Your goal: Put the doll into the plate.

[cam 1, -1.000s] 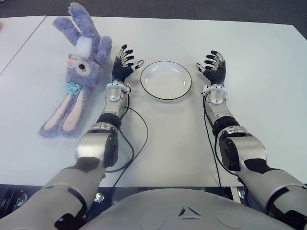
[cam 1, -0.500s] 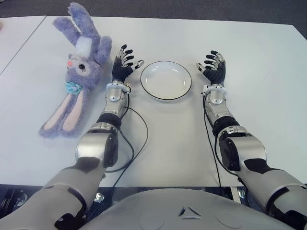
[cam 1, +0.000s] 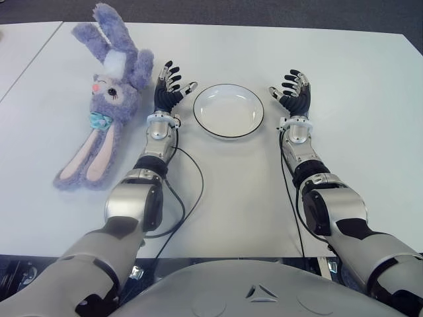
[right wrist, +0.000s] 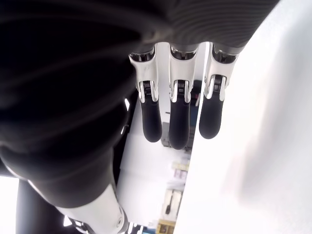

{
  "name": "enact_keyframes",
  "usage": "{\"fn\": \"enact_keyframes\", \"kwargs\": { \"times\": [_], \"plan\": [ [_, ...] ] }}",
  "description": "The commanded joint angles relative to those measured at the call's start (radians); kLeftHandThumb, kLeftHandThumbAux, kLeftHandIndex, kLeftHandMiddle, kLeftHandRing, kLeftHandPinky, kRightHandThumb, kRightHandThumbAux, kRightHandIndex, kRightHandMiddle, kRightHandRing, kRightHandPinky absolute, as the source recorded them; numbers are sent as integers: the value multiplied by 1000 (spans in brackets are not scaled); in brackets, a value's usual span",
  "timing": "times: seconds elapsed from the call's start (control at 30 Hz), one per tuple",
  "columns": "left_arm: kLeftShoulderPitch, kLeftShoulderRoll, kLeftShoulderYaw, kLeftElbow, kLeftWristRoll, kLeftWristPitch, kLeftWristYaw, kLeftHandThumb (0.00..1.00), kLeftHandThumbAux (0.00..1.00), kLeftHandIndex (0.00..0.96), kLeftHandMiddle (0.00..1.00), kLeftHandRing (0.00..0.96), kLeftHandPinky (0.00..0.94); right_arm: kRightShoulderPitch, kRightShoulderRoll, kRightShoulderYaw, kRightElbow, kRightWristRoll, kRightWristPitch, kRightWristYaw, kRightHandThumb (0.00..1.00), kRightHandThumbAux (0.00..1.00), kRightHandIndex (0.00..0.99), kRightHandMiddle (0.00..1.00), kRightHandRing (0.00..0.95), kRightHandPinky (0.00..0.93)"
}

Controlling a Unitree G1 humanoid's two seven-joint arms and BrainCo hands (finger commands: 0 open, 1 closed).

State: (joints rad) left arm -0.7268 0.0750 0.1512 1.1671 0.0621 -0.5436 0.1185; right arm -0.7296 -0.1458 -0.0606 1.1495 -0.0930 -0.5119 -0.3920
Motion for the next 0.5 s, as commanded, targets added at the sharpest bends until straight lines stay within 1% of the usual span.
{"fn": "enact_keyframes", "kwargs": {
  "times": [0.03,0.1,0.27,0.37,0.5],
  "plan": [
    [183,-17,-38,28,43,-60,56,0,768,29,146,162,173,320,84,31,175,-44,44,-15,224,906,194,268,286,310],
    [175,-4,-45,-15,51,-105,70,0,783,19,136,153,173,320,85,32,175,-45,45,-19,223,908,193,265,282,307],
    [171,14,-67,-64,79,-146,101,0,795,7,128,145,168,319,87,36,176,-48,46,-28,218,908,193,263,279,305],
    [190,29,-93,-181,140,-191,148,3,804,2,129,145,159,317,90,40,176,-52,46,-39,215,910,195,265,280,308],
    [208,41,-111,-251,177,-206,181,5,803,0,130,143,146,314,92,41,178,-51,49,-41,215,914,198,268,283,313]
  ]
}}
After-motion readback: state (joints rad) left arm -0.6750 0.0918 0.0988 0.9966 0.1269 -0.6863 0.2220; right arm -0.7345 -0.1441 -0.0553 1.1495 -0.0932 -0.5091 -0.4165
